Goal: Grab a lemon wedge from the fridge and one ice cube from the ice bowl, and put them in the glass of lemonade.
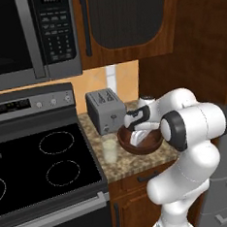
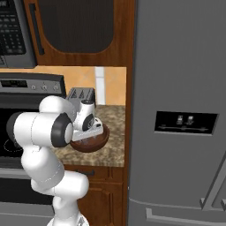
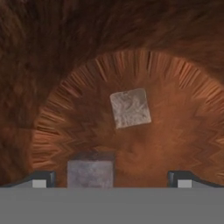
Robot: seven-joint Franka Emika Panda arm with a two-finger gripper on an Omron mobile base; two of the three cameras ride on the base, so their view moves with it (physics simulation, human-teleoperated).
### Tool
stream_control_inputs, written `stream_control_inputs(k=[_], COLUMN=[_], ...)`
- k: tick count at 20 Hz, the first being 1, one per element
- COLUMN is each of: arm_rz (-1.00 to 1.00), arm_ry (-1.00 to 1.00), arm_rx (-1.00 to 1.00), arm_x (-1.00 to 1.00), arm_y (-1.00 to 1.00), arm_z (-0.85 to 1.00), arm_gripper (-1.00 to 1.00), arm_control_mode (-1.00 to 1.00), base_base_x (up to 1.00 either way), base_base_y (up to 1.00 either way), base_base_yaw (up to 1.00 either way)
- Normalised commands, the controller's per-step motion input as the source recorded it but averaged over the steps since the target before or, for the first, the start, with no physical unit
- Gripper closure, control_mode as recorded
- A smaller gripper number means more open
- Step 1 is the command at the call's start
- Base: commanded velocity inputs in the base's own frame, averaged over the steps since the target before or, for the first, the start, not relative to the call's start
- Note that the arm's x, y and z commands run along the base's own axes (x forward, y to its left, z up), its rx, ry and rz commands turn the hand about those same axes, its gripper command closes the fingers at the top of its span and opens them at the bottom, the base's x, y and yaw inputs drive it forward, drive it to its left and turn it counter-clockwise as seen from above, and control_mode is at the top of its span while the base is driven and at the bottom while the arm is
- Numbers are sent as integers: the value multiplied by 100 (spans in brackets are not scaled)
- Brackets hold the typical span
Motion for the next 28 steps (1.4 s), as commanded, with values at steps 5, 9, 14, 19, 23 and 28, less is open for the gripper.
stream_control_inputs(k=[5,9,14,19,23,28], arm_rz=[0,-2,-1,0,0,0], arm_ry=[0,0,0,0,0,0], arm_rx=[0,0,0,0,0,0], arm_x=[0,0,0,0,0,0], arm_y=[0,0,0,0,0,0], arm_z=[-19,-34,-9,0,0,0], arm_gripper=[-100,-100,-100,-100,100,100], arm_control_mode=[-100,-100,-100,-100,-100,-100], base_base_x=[0,0,0,0,0,0], base_base_y=[0,0,0,0,0,0], base_base_yaw=[0,0,0,0,0,0])
